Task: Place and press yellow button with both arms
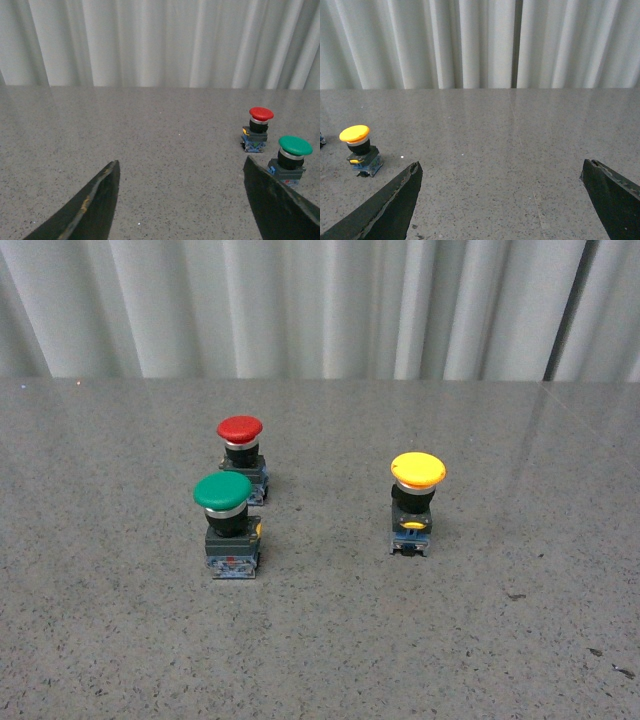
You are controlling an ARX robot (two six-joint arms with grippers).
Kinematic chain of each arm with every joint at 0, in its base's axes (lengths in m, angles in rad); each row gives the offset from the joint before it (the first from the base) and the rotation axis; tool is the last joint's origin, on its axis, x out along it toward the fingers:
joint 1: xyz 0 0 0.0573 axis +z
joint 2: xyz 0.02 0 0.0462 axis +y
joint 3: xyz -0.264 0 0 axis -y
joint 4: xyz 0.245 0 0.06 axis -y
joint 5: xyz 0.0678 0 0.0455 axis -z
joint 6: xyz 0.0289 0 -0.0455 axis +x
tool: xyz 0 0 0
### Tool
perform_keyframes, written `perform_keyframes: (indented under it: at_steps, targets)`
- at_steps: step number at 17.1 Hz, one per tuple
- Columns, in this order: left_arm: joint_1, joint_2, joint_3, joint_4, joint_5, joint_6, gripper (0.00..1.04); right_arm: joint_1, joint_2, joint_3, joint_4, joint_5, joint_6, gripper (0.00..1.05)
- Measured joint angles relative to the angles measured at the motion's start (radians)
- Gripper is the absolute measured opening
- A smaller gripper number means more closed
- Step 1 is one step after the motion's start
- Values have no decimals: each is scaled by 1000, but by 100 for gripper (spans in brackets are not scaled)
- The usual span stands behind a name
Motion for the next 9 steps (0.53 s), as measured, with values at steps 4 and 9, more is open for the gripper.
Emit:
perform_keyframes:
  at_steps: [4, 9]
  targets:
    - [0, 0, 0, 0, 0, 0, 97, 0, 0, 0, 0, 0, 0, 98]
    - [0, 0, 0, 0, 0, 0, 98, 7, 105, 5, 199, -3, 58, 98]
